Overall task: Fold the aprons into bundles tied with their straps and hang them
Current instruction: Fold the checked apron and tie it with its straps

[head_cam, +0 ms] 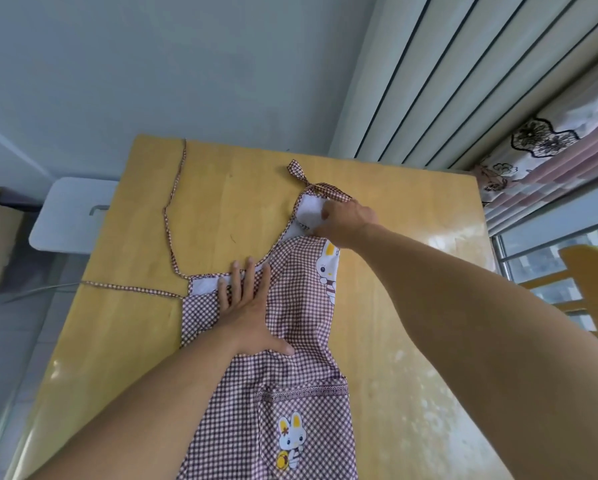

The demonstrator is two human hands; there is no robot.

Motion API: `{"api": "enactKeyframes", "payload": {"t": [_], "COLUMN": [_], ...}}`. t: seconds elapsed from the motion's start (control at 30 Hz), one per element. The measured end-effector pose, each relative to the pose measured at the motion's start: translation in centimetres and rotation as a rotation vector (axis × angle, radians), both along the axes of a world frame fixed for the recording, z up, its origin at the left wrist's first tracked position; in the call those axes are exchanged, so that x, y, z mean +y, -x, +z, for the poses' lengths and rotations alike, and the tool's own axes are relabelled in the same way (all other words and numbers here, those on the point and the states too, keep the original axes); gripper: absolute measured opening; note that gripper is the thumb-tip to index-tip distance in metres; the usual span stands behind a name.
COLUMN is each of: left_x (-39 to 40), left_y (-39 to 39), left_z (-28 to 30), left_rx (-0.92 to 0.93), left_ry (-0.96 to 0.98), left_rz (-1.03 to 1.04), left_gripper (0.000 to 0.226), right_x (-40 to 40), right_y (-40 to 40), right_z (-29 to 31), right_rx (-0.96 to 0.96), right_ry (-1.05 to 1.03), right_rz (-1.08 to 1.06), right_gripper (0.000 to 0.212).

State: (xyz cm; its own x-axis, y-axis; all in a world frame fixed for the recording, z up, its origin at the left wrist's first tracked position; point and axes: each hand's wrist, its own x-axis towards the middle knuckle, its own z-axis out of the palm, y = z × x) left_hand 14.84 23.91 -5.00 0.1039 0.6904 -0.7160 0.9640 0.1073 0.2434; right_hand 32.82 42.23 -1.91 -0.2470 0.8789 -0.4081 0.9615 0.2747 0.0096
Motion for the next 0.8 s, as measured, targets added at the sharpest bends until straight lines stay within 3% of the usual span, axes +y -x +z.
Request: {"api": "enactKeyframes", "payload": {"t": [0.07,0.17,0.3,0.37,0.47,0.53,0.57,0.6,0.67,0.73,0.8], "left_x": [0.0,0.1,0.1,0.0,-0.1,-0.3,-0.3,-0.4,-0.4,-0.4,-0.3], "left_y": [-0.1,0.0,0.0,0.0,0.1,0.0,0.0,0.1,0.1,0.1,0.1], "left_z": [-0.1,-0.2,-0.4,-0.6,-0.8,-0.8,-0.9,-0.9,-1.1,-1.4,-1.6], "left_rx": [0.002,0.002,-0.013,-0.026,-0.035,-0.033,-0.033,-0.032,-0.034,-0.036,-0.035], "left_ry": [0.001,-0.006,-0.012,-0.02,-0.036,-0.051,-0.057,-0.066,-0.077,-0.081,-0.08], "left_rz": [-0.004,0.007,0.009,0.014,0.018,0.022,0.028,0.033,0.034,0.034,0.034], "left_gripper": [0.164,0.164,0.163,0.162,0.163,0.165,0.165,0.166,0.166,0.166,0.166], "right_x": [-0.3,-1.1,-1.3,0.7,4.4,5.9,6.2,6.2,5.4,3.7,1.8], "right_y": [0.8,2.3,5.0,6.1,7.3,7.8,7.9,7.8,7.0,5.8,4.3], "right_z": [-0.2,-0.7,-0.1,1.2,4.9,6.8,7.2,7.1,5.8,3.8,1.4], "right_rx": [0.022,0.036,0.105,0.298,0.841,1.194,1.265,1.228,0.964,0.746,0.647], "right_ry": [-0.013,-0.077,-0.045,-0.058,-0.019,0.033,0.074,0.118,0.101,-0.069,-0.168], "right_rz": [-0.026,-0.01,-0.151,-0.408,-0.715,-0.792,-0.755,-0.682,-0.506,-0.399,-0.483], "right_gripper": [0.05,0.033,0.029,0.03,0.019,0.01,0.014,0.027,0.056,0.057,0.054]}}
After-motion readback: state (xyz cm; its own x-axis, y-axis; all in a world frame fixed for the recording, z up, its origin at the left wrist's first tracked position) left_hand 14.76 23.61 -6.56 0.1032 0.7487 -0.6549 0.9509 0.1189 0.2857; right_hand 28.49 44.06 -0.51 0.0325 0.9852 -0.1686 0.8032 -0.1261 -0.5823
